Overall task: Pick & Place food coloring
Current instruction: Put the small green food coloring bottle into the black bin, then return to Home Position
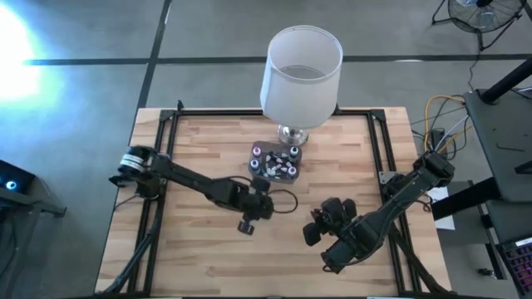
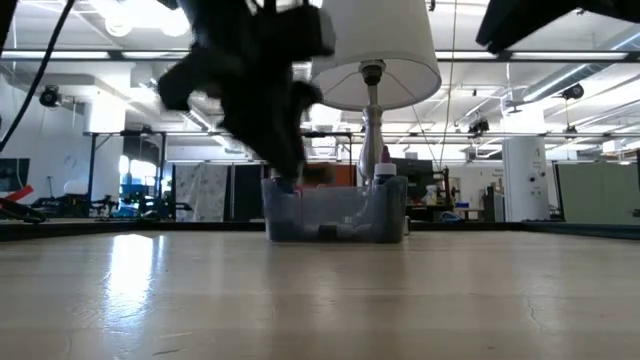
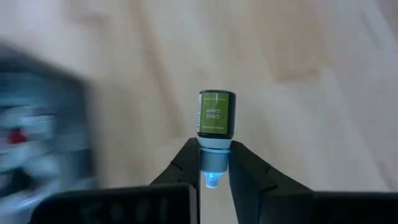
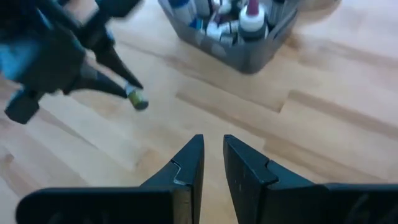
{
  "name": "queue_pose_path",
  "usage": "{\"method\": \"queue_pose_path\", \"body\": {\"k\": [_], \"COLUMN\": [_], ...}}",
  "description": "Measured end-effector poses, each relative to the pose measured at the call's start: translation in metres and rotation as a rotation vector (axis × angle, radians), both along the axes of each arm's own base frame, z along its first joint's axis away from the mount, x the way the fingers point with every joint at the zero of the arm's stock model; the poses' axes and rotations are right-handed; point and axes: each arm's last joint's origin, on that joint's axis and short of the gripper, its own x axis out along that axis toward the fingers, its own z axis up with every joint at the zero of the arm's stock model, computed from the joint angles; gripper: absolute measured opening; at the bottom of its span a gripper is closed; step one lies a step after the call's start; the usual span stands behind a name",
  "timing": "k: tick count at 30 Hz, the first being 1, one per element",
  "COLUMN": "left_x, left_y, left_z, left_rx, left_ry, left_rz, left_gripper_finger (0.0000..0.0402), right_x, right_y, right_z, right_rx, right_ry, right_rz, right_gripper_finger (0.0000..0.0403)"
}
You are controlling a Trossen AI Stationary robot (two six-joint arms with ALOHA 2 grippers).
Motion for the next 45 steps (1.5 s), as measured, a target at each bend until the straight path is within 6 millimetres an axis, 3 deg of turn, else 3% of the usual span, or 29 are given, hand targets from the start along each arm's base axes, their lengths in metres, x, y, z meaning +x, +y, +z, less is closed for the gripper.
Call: {"method": "queue_pose_path", "body": {"k": [4, 7, 13, 17, 24, 35, 38, 42, 45], "left_x": [-0.001, 0.003, 0.014, 0.016, 0.019, -0.014, -0.03, -0.048, -0.059], "left_y": [0.023, 0.053, 0.124, 0.143, 0.134, 0.054, 0.043, 0.038, 0.038], "left_z": [0.038, 0.051, 0.037, 0.031, 0.043, 0.112, 0.129, 0.145, 0.157], "left_rx": [0.093, 0.123, 0.067, 0.009, 0.011, -0.061, -0.156, -0.441, -0.535], "left_ry": [-0.135, -0.195, -0.22, -0.193, -0.202, -0.365, -0.383, -0.336, -0.351], "left_rz": [0.142, 0.257, 0.538, 0.573, 0.533, 0.318, 0.283, 0.198, 0.217], "left_gripper_finger": [0.0023, 0.0023, 0.0036, 0.0087, 0.0171, 0.0179, 0.0179, 0.0179, 0.0179], "right_x": [-0.001, -0.001, -0.002, -0.002, -0.003, -0.002, 0.0, 0.003, 0.005], "right_y": [-0.002, -0.003, -0.004, -0.003, -0.003, -0.004, -0.002, 0.001, 0.0], "right_z": [0.01, 0.016, 0.019, 0.017, 0.015, 0.014, 0.022, 0.039, 0.052], "right_rx": [-0.061, -0.089, -0.099, -0.072, -0.065, -0.098, -0.084, -0.116, -0.149], "right_ry": [-0.013, -0.004, 0.01, 0.029, 0.049, 0.076, 0.059, 0.056, 0.059], "right_rz": [0.007, 0.015, 0.022, 0.025, 0.027, 0.064, 0.074, 0.149, 0.203], "right_gripper_finger": [0.0056, 0.0056, 0.0056, 0.0056, 0.0057, 0.0057, 0.0057, 0.0057, 0.0057]}}
